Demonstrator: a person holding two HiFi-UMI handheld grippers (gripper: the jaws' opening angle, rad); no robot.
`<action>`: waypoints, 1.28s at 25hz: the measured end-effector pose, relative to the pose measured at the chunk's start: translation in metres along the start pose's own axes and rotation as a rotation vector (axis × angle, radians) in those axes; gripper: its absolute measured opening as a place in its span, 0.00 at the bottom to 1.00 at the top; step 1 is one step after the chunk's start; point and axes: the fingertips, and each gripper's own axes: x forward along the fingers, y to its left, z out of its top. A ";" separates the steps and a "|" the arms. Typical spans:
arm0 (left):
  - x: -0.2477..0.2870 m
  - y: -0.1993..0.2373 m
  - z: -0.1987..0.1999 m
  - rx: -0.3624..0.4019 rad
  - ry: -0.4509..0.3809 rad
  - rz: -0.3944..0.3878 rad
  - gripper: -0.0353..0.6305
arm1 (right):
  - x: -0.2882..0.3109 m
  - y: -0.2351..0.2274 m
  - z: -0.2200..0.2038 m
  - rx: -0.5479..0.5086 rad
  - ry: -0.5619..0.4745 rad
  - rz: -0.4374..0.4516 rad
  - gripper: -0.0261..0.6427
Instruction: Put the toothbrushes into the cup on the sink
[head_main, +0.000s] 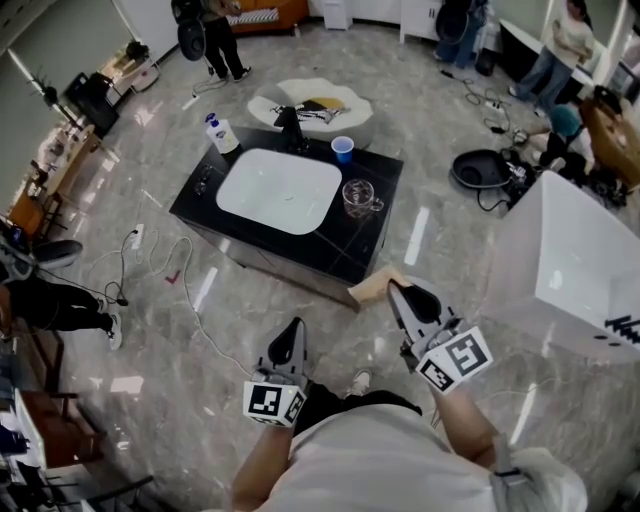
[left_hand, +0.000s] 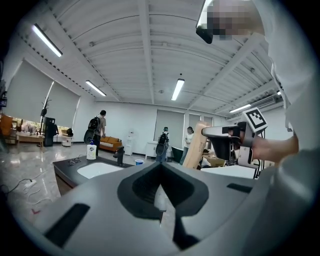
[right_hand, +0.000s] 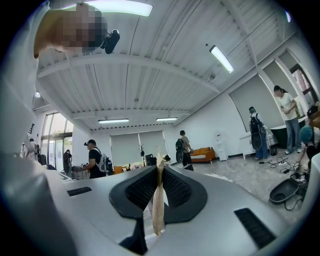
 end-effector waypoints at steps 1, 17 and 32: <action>0.000 -0.001 -0.001 -0.002 0.000 -0.001 0.06 | -0.001 0.000 -0.001 0.000 0.002 0.000 0.13; 0.006 -0.020 0.011 0.032 -0.020 -0.057 0.06 | -0.026 0.000 0.010 -0.002 -0.038 -0.045 0.13; 0.035 -0.020 0.016 0.029 -0.043 -0.138 0.06 | -0.024 -0.009 0.016 -0.042 -0.034 -0.109 0.13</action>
